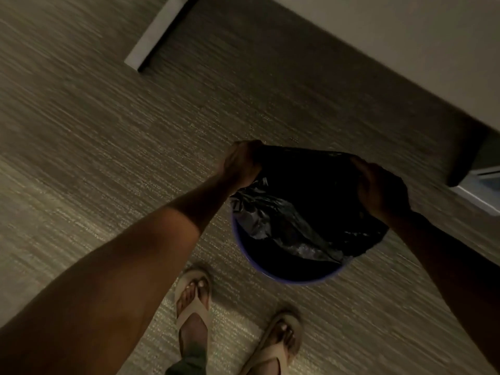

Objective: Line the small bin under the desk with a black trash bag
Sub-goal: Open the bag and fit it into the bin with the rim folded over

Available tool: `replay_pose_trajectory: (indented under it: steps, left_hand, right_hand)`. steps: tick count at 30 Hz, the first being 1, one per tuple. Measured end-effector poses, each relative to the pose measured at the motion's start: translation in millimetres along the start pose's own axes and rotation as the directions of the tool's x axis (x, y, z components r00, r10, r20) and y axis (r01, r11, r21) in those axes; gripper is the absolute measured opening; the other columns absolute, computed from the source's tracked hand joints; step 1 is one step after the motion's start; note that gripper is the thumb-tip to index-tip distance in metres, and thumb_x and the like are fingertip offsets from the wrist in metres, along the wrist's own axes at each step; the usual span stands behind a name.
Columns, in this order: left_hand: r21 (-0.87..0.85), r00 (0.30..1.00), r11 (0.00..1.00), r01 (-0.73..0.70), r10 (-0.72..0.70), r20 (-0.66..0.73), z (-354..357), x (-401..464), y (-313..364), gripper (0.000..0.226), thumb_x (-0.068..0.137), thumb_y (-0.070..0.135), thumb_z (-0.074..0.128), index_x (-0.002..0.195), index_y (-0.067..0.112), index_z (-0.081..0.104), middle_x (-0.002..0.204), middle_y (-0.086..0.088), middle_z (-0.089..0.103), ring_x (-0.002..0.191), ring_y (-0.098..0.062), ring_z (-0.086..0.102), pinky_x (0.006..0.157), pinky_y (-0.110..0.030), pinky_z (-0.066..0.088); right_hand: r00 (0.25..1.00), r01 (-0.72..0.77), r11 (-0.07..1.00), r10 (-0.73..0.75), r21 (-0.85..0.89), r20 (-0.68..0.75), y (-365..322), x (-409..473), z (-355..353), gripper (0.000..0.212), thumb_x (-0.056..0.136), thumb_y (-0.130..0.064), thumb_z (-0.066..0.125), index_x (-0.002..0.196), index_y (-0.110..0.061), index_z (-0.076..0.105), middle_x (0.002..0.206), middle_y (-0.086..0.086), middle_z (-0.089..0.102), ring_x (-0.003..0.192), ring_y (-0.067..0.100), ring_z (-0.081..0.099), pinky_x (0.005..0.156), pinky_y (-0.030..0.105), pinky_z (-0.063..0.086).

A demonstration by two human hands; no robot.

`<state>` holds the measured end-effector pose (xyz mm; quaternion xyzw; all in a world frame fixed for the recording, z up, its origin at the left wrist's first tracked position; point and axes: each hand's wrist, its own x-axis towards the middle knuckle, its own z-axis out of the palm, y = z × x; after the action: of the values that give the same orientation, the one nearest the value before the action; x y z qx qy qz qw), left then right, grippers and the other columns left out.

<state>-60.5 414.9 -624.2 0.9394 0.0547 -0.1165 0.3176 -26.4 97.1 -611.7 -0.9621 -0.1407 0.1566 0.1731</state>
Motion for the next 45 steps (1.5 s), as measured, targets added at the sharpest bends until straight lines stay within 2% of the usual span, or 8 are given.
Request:
replay_pose_trajectory:
  steps: [9, 13, 21, 26, 29, 32, 39, 45]
  left_hand:
    - [-0.148, 0.923, 0.926, 0.349, -0.312, 0.223, 13.3, 28.5, -13.5, 0.033, 0.101, 0.014, 0.041, 0.113, 0.012, 0.072, 0.109, -0.01, 0.068, 0.099, -0.026, 0.061, 0.078, -0.03, 0.037]
    - [-0.245, 0.872, 0.849, 0.467, -0.397, 0.286, 17.3, 23.4, -29.9, 0.029, 0.1, 0.022, 0.042, 0.088, 0.02, 0.067, 0.093, -0.004, 0.068, 0.089, -0.023, 0.062, 0.07, -0.029, 0.041]
    - [-0.68, 0.77, 0.424, 0.599, -0.537, 0.344, 18.3, -22.8, -41.2, 0.062, 0.087, 0.059, 0.069, 0.14, 0.027, 0.056, 0.143, -0.013, 0.058, 0.11, -0.024, 0.066, 0.086, -0.04, 0.057]
    - [-0.123, 0.901, 0.991, 0.042, -0.091, -0.424, 9.5, -79.1, -20.8, 0.049, 0.092, 0.05, 0.066, 0.132, 0.021, 0.064, 0.13, -0.009, 0.057, 0.121, -0.028, 0.051, 0.096, -0.039, 0.046]
    - [0.161, 0.91, 0.924, -0.346, 0.373, -0.183, 16.3, -108.6, 0.9, 0.05, 0.088, 0.05, 0.067, 0.129, 0.022, 0.067, 0.125, -0.003, 0.065, 0.121, -0.028, 0.054, 0.096, -0.043, 0.044]
    - [0.351, 0.938, 0.87, -0.346, 0.332, 0.101, 33.0, -125.5, 15.8, 0.073, 0.084, 0.042, 0.071, 0.15, 0.023, 0.049, 0.139, -0.004, 0.06, 0.133, -0.035, 0.05, 0.101, -0.049, 0.039]
    - [0.347, 0.981, 0.918, -0.192, 0.19, 0.04, 27.0, -129.7, 14.5, 0.047, 0.075, 0.019, 0.063, 0.12, 0.024, 0.074, 0.109, -0.005, 0.072, 0.113, -0.042, 0.06, 0.092, -0.044, 0.036]
    - [0.299, 0.95, 0.905, -0.304, 0.312, 0.02, 32.5, -179.2, -13.7, 0.038, 0.066, 0.014, 0.076, 0.101, 0.029, 0.075, 0.112, -0.004, 0.071, 0.111, -0.035, 0.06, 0.087, -0.043, 0.035]
  right_hand:
    - [0.945, -0.208, 0.975, 0.22, -0.075, 0.242, 19.0, 46.3, 14.7, 0.053, 0.108, -0.058, 0.029, 0.152, -0.036, 0.047, 0.122, 0.024, 0.07, 0.095, 0.045, 0.069, 0.079, 0.043, 0.056]
    - [0.926, -0.311, 0.948, 0.317, -0.062, 0.204, 18.7, 44.8, 17.3, 0.087, 0.085, -0.093, 0.017, 0.073, -0.022, 0.067, 0.064, 0.015, 0.062, 0.057, 0.033, 0.062, 0.051, 0.026, 0.034]
    - [0.854, -0.363, 0.505, 0.516, 0.783, 0.063, -4.8, -3.9, 22.1, 0.026, 0.095, -0.03, 0.073, 0.087, -0.007, 0.066, 0.1, 0.035, 0.064, 0.094, 0.042, 0.066, 0.077, 0.039, 0.052]
    - [0.939, 0.069, 0.969, 0.017, 0.238, -0.343, -12.3, -66.9, 13.0, 0.052, 0.088, -0.036, 0.067, 0.134, -0.013, 0.064, 0.141, 0.013, 0.06, 0.138, 0.026, 0.049, 0.109, 0.045, 0.044]
    - [0.946, 0.318, 0.948, -0.317, 0.006, -0.071, -28.4, -95.4, 18.3, 0.078, 0.078, -0.034, 0.068, 0.153, -0.024, 0.048, 0.16, 0.005, 0.045, 0.154, 0.027, 0.033, 0.113, 0.048, 0.033]
    - [0.969, 0.226, 0.958, -0.202, -0.175, 0.145, -34.7, -110.2, 30.9, 0.101, 0.072, -0.017, 0.07, 0.162, -0.037, 0.029, 0.156, 0.003, 0.046, 0.145, 0.031, 0.042, 0.101, 0.054, 0.042]
    - [0.989, 0.14, 0.989, -0.142, -0.045, -0.046, -18.1, -129.9, 34.4, 0.032, 0.071, 0.004, 0.083, 0.098, -0.01, 0.075, 0.092, 0.007, 0.069, 0.096, 0.04, 0.065, 0.07, 0.051, 0.055]
    - [0.993, 0.083, 0.995, -0.087, -0.057, -0.082, 17.6, -184.6, 37.9, 0.039, 0.068, -0.006, 0.093, 0.104, -0.008, 0.077, 0.099, 0.007, 0.076, 0.096, 0.032, 0.07, 0.075, 0.054, 0.058]
